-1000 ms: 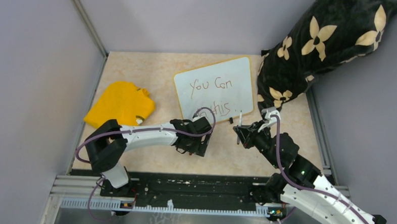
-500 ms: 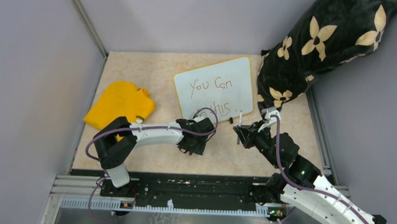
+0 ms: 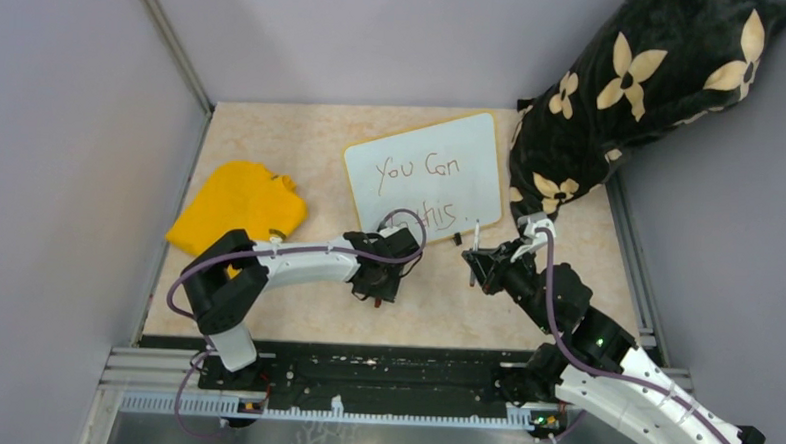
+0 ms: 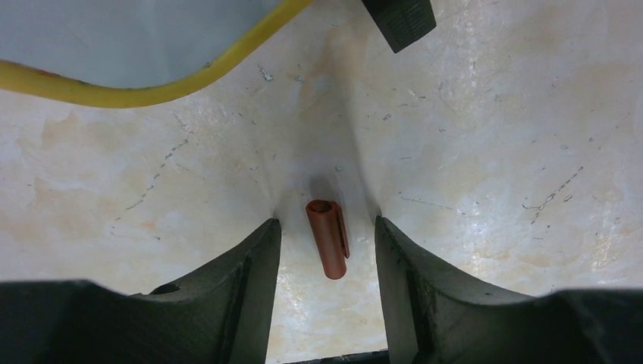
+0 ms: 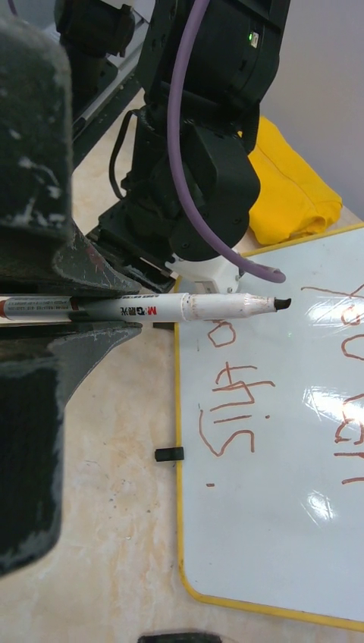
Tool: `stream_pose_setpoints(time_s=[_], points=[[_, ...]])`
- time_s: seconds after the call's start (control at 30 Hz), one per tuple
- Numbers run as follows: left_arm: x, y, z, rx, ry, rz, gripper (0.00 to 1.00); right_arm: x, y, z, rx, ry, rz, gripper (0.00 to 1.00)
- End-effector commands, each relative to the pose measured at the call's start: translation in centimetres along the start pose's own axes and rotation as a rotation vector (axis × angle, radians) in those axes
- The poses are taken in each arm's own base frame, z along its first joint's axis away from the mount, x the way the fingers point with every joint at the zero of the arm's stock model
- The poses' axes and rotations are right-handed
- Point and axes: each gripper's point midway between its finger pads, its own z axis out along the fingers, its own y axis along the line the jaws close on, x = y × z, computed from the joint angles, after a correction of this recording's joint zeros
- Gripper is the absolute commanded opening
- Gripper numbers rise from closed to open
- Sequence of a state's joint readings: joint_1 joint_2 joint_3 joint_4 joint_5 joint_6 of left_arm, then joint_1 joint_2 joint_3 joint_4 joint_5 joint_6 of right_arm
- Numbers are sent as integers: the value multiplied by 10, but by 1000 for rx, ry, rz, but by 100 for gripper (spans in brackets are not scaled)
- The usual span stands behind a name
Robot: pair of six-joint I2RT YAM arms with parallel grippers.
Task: Write a sentence on the whiteboard
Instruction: Close the whiteboard marker at the center of the board.
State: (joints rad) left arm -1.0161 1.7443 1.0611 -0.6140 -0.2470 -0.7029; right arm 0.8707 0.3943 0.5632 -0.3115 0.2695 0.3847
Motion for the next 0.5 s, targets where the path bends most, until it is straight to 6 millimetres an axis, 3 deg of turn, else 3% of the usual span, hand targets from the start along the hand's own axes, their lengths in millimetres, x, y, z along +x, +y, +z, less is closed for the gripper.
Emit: stream_pose_setpoints(time_s=[0.0,0.47], points=[[15,7,12,-7,41,-20,54,-20,6,-5,-17,-54,5,0],[27,14,20,-43,82,-2,41,-17,6,-5,-19,-48,10,0]])
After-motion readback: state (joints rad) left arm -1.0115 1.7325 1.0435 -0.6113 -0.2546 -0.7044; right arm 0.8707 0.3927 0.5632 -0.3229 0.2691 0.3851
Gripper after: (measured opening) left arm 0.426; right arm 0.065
